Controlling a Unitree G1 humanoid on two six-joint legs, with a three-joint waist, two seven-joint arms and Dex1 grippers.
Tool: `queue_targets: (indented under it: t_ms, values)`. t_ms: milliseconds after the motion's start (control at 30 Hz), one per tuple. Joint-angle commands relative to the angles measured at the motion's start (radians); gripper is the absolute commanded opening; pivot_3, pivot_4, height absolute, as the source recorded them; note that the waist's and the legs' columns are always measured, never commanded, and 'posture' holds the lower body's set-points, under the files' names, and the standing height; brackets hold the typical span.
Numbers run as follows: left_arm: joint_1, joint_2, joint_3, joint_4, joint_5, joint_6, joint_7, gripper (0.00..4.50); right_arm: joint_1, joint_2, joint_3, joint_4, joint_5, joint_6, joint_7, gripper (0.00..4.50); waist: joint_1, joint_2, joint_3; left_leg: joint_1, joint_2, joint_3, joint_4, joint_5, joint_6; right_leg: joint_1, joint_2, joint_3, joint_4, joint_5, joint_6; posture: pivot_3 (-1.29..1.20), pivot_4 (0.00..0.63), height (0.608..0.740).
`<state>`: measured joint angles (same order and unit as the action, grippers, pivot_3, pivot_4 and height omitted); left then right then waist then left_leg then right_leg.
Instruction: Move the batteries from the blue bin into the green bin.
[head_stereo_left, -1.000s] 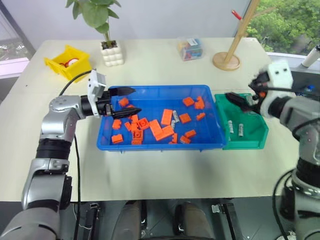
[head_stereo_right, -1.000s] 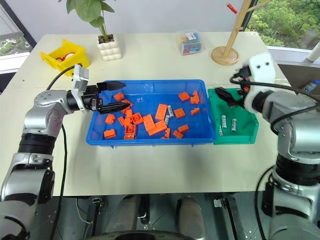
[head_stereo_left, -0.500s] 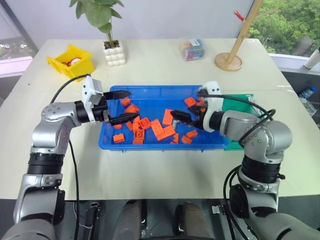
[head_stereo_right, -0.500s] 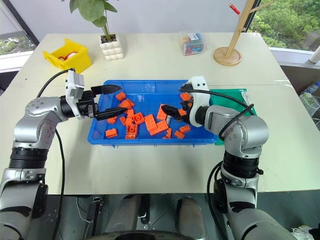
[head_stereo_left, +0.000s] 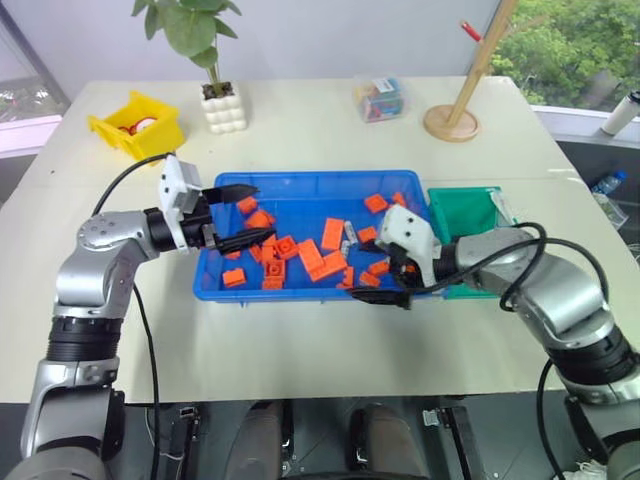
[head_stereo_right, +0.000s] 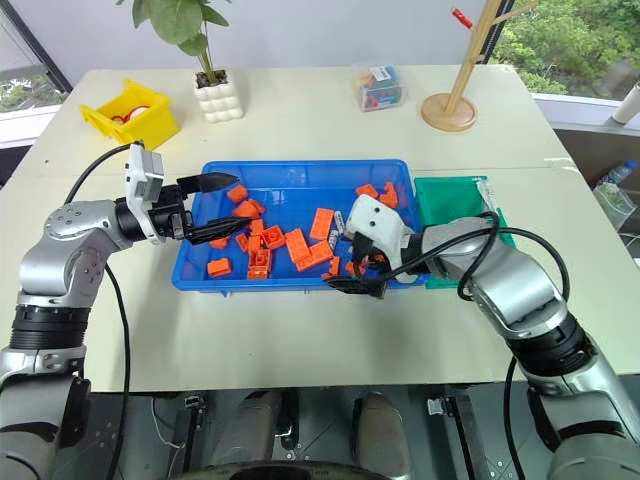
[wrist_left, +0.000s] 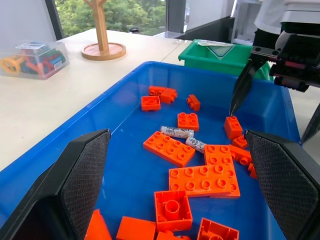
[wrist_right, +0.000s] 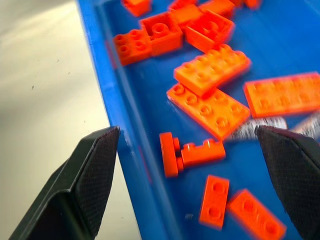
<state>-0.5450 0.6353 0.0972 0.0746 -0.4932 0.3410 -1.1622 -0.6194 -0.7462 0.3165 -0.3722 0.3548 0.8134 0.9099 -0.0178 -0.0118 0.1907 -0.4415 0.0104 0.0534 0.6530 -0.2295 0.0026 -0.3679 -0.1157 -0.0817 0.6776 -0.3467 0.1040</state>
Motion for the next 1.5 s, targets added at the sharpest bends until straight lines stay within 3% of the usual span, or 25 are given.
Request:
queue_targets:
  t_ms: [33,300,567,900,1000,1133,1200,1500]
  values:
    - [-0.007,0.013,0.029,-0.035,-0.024,0.0,0.006,4.5,-0.026,0.014,0.057,0.071,-0.077,-0.102,0.029,4.45,0.003,0.0,0.0,0.0,0.0,0.0,0.001,0.0,0.0,0.0,0.0,0.0,0.0,0.0,0.0,0.0,0.15,0.739]
    - [0.01,0.015,0.04,-0.056,-0.028,0.005,0.026,4.5,-0.12,0.132,0.062,0.205,-0.125,-0.151,0.031,4.45,0.006,0.0,0.0,0.0,0.0,-0.001,0.003,0.0,0.0,0.002,-0.001,-0.001,0.0,0.0,0.0,0.0,0.15,0.739]
    - [0.033,0.013,0.05,-0.084,-0.043,0.011,0.058,4.5,-0.146,0.106,0.148,0.295,-0.224,-0.267,0.158,4.45,0.007,0.0,0.0,-0.001,-0.001,-0.002,0.004,0.0,0.0,0.002,-0.001,-0.002,0.001,0.0,0.0,0.0,0.15,0.739]
    - [0.055,0.008,0.059,-0.109,-0.054,0.014,0.096,4.5,-0.199,0.177,0.182,0.471,-0.31,-0.376,0.227,4.45,0.005,0.0,0.0,-0.001,0.0,-0.002,0.004,0.0,0.0,0.001,-0.001,-0.002,0.003,0.0,0.0,0.0,0.15,0.739]
    - [0.061,0.008,0.066,-0.113,-0.053,0.01,0.112,4.5,-0.224,0.207,0.188,0.536,-0.334,-0.408,0.242,3.8,0.006,0.0,0.0,-0.001,0.0,-0.002,0.005,0.0,0.0,0.001,-0.001,-0.002,0.003,0.0,0.0,0.0,0.15,0.739]
    - [0.064,0.01,0.074,-0.116,-0.052,0.003,0.127,4.5,-0.247,0.239,0.188,0.601,-0.361,-0.444,0.256,1.84,0.005,0.0,0.0,-0.001,0.0,-0.002,0.005,0.0,0.0,0.001,-0.001,-0.002,0.003,0.0,0.0,0.0,0.15,0.739]
    - [0.068,0.012,0.076,-0.12,-0.053,0.003,0.131,4.5,-0.253,0.247,0.183,0.614,-0.367,-0.452,0.26,1.27,0.005,0.0,0.0,-0.001,0.0,-0.002,0.005,0.0,0.0,0.001,-0.001,-0.002,0.003,0.0,0.0,0.0,0.15,0.739]
    - [0.085,0.013,0.083,-0.127,-0.054,-0.001,0.139,4.5,-0.342,0.332,0.098,0.602,-0.34,-0.43,0.213,1.26,0.003,0.0,0.0,-0.001,0.0,-0.002,0.005,0.0,0.0,0.001,-0.001,-0.002,0.003,0.0,0.0,0.0,0.15,0.739]
